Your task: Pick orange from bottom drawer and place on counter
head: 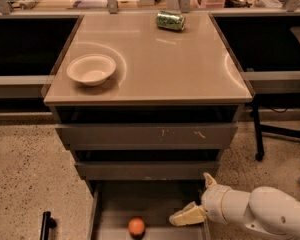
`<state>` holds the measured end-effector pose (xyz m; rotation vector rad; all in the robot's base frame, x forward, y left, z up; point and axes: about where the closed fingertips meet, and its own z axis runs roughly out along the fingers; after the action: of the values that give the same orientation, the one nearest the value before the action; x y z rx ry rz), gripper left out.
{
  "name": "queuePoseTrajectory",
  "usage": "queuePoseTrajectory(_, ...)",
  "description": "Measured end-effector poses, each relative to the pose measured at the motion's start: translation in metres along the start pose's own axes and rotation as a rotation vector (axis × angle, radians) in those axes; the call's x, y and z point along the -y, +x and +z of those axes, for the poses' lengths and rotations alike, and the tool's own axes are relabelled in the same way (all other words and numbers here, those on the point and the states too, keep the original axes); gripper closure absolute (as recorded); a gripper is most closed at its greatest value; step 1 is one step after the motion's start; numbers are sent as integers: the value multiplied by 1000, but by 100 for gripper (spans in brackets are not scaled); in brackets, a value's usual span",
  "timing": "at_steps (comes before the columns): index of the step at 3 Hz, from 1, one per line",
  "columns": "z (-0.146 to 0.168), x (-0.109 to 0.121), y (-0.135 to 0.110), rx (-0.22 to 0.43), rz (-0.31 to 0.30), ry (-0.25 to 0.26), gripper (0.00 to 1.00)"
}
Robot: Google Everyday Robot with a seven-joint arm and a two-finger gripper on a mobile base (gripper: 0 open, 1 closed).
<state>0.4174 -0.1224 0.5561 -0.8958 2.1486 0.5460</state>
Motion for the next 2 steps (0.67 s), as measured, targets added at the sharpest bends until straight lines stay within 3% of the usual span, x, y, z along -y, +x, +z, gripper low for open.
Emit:
queuePoseTrajectory(1, 0, 0, 0, 0, 0, 0, 0)
queuePoseTrajectory(2, 14, 2, 13, 21, 41, 37, 0)
